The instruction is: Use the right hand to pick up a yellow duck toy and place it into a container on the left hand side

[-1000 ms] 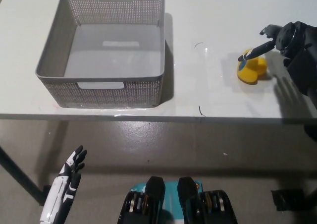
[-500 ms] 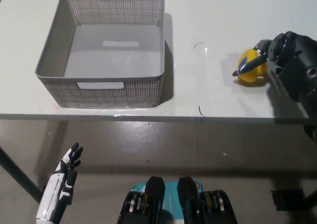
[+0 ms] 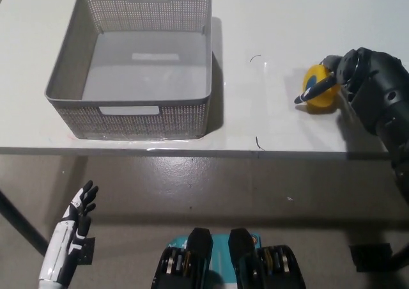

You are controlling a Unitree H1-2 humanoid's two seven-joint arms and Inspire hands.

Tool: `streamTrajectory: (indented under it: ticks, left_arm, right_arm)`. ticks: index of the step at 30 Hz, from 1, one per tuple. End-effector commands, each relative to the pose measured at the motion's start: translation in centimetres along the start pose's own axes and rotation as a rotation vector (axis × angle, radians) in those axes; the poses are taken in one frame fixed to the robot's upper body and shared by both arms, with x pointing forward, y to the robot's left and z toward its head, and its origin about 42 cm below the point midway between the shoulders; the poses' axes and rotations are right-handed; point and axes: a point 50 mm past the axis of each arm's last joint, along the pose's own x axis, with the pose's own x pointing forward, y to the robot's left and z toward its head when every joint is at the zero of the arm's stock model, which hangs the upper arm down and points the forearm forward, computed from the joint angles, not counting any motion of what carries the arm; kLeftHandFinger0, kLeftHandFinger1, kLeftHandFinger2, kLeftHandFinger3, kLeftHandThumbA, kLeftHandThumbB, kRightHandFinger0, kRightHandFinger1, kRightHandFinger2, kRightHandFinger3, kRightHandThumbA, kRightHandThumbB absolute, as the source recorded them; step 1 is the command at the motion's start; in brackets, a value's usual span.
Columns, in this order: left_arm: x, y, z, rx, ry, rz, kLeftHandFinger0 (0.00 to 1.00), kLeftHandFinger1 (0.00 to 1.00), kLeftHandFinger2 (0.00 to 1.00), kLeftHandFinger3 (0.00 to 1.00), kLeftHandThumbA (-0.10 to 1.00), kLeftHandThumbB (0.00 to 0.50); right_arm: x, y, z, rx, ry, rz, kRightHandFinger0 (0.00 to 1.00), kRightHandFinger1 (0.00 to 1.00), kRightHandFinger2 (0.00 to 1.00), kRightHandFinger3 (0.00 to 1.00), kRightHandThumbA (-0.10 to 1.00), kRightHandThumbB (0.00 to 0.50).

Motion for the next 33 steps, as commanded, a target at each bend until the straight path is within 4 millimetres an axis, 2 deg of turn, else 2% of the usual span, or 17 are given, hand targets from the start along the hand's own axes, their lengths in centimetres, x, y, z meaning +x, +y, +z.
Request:
streamTrajectory:
  ticks: [1, 5, 8, 9, 10, 11, 12, 13, 14, 15, 16, 17, 18, 19, 24, 31, 33]
  left_arm:
    - [0.6, 1.4, 1.3, 0.02, -0.08, 0.016, 1.0, 1.0, 1.0, 1.0, 1.0, 0.104]
    - [0.7, 1.8, 1.4, 0.022, -0.081, 0.024, 1.0, 1.0, 1.0, 1.0, 1.0, 0.095]
    - [0.7, 2.0, 1.5, 0.026, -0.085, 0.028, 1.0, 1.0, 1.0, 1.0, 1.0, 0.09]
    - [0.7, 2.1, 1.5, 0.026, -0.082, 0.032, 1.0, 1.0, 1.0, 1.0, 1.0, 0.091]
    - [0.7, 2.1, 1.5, 0.025, -0.081, 0.034, 1.0, 1.0, 1.0, 1.0, 1.0, 0.087]
    - [0.7, 2.3, 1.6, 0.025, -0.081, 0.035, 1.0, 1.0, 1.0, 1.0, 1.0, 0.082]
    - [0.8, 2.4, 1.6, 0.026, -0.083, 0.037, 1.0, 1.0, 1.0, 1.0, 1.0, 0.081]
    - [0.9, 2.4, 1.6, 0.022, -0.084, 0.041, 1.0, 1.0, 1.0, 1.0, 1.0, 0.082]
    - [0.9, 2.5, 1.6, 0.02, -0.084, 0.043, 1.0, 1.0, 1.0, 1.0, 1.0, 0.081]
    - [0.9, 2.5, 1.6, 0.019, -0.084, 0.044, 1.0, 1.0, 1.0, 1.0, 1.0, 0.065]
    - [0.8, 2.7, 1.6, 0.026, -0.086, 0.046, 1.0, 1.0, 1.0, 1.0, 1.0, 0.055]
    - [0.8, 2.8, 1.6, 0.027, -0.086, 0.049, 1.0, 1.0, 1.0, 1.0, 1.0, 0.061]
    - [0.8, 2.9, 1.7, 0.025, -0.086, 0.05, 1.0, 1.0, 1.0, 1.0, 1.0, 0.063]
    - [0.8, 3.0, 1.7, 0.028, -0.088, 0.054, 1.0, 1.0, 1.0, 1.0, 1.0, 0.061]
    - [0.9, 3.5, 1.9, 0.036, -0.091, 0.066, 1.0, 1.0, 1.0, 1.0, 1.0, 0.041]
    - [1.1, 3.5, 2.1, 0.035, -0.09, 0.071, 1.0, 1.0, 1.0, 1.0, 1.0, 0.019]
    - [1.2, 3.6, 2.1, 0.036, -0.088, 0.072, 1.0, 1.0, 1.0, 1.0, 1.0, 0.018]
  right_arm:
    - [-0.8, -1.4, 2.5, -0.012, -0.056, -0.038, 1.0, 1.0, 1.0, 1.0, 1.0, 0.468]
    - [-0.9, -1.4, 2.9, -0.023, -0.052, -0.015, 1.0, 1.0, 1.0, 1.0, 1.0, 0.439]
    - [-1.3, -1.9, 3.3, -0.044, -0.038, 0.034, 1.0, 1.0, 1.0, 1.0, 1.0, 0.361]
    - [-1.3, -2.0, 3.3, -0.031, -0.027, 0.023, 1.0, 1.0, 1.0, 1.0, 0.87, 0.331]
    - [-1.3, -2.1, 3.3, -0.016, -0.026, -0.011, 0.56, 0.75, 0.94, 1.0, 0.51, 0.259]
    - [-1.2, -2.1, 3.4, -0.008, -0.025, -0.092, 0.17, 0.37, 0.65, 1.0, 0.34, 0.318]
    - [-1.2, -2.2, 3.5, -0.027, -0.029, -0.141, 0.07, 0.3, 0.55, 1.0, 0.28, 0.323]
    - [-1.2, -2.3, 3.6, -0.061, -0.035, -0.216, 0.61, 0.81, 0.78, 0.81, 0.09, 0.265]
    - [-1.2, -2.3, 3.7, -0.063, -0.041, -0.243, 0.46, 0.56, 0.59, 0.86, 0.03, 0.216]
    - [-1.1, -2.2, 3.6, -0.049, -0.051, -0.28, 0.21, 0.3, 0.41, 1.0, -0.06, 0.202]
    - [-1.2, -2.2, 3.9, -0.023, -0.06, -0.302, 0.03, 0.13, 0.29, 1.0, -0.1, 0.194]
    - [-1.2, -2.3, 4.0, -0.004, -0.07, -0.325, 0.15, 0.31, 0.49, 1.0, -0.1, 0.198]
    - [-1.3, -2.3, 4.1, 0.014, -0.083, -0.35, 0.35, 0.48, 0.58, 1.0, -0.1, 0.204]
    - [-1.3, -2.4, 4.3, 0.027, -0.089, -0.364, 0.4, 0.5, 0.61, 1.0, -0.1, 0.194]
    - [-1.5, -2.7, 4.7, 0.092, -0.129, -0.418, 0.36, 0.48, 0.61, 1.0, -0.1, 0.196]
    - [-1.8, -3.3, 4.8, 0.14, -0.166, -0.488, 0.15, 0.26, 0.41, 1.0, -0.1, 0.238]
    - [-1.9, -3.4, 4.9, 0.148, -0.178, -0.511, 0.18, 0.29, 0.43, 1.0, -0.1, 0.244]
